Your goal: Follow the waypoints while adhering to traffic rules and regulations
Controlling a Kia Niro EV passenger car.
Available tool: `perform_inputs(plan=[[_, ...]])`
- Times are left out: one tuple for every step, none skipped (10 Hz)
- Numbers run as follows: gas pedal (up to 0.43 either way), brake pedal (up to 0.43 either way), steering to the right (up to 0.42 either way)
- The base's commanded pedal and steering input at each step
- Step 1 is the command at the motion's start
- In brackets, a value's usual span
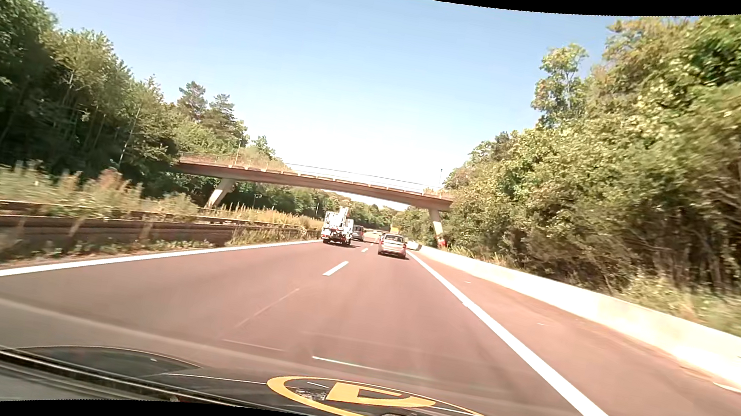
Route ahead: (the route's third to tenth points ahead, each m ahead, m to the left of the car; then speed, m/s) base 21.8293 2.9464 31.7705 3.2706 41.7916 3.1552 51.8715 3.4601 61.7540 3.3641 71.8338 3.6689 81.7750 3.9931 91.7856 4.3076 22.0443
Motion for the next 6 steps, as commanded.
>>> perform_inputs(plan=[[0.177, 0.0, -0.004], [0.177, 0.0, -0.004], [0.177, 0.0, -0.003], [0.177, 0.0, -0.003], [0.177, 0.0, -0.003], [0.177, 0.0, -0.003]])
